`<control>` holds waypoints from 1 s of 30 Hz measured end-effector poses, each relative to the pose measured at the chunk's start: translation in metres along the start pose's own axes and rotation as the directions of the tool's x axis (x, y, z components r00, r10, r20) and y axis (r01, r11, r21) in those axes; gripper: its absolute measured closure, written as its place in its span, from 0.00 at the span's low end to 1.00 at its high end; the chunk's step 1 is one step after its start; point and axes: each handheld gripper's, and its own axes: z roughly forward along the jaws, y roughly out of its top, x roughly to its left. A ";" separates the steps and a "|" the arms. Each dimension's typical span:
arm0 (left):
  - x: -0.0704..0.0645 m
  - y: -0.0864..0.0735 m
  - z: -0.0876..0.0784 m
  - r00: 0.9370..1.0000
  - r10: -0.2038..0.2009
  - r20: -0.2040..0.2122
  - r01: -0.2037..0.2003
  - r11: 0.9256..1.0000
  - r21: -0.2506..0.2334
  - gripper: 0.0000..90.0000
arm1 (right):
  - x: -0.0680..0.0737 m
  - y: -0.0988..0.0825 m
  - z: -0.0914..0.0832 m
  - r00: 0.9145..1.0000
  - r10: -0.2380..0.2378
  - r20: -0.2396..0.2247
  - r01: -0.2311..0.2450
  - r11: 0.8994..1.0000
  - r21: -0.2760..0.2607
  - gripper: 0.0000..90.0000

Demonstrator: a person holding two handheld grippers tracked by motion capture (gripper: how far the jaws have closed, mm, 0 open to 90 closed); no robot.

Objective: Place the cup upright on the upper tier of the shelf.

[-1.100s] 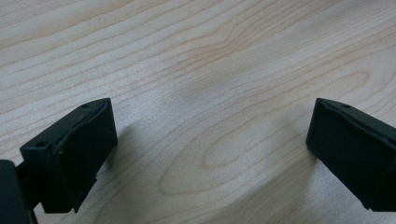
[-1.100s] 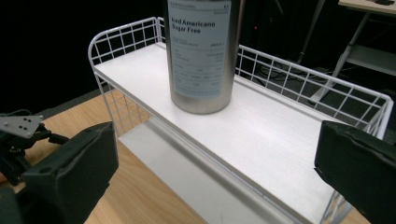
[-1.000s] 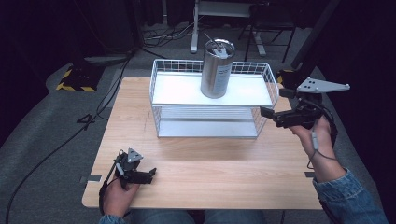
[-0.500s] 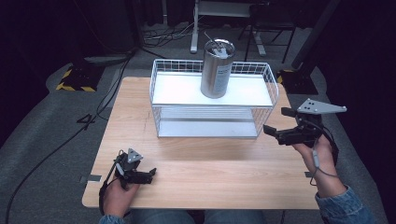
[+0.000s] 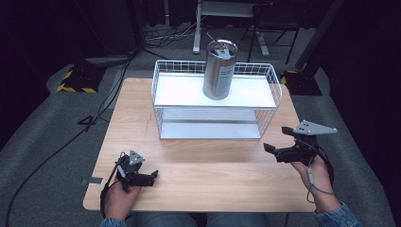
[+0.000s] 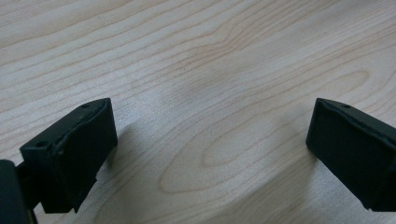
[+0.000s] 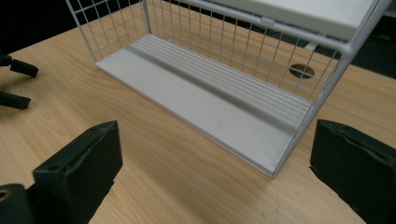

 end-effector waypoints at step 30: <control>-0.001 0.000 0.000 1.000 -0.004 -0.003 0.004 1.000 -0.002 0.03 | 0.017 -0.093 0.053 0.999 0.030 -0.018 -0.026 0.986 0.165 0.14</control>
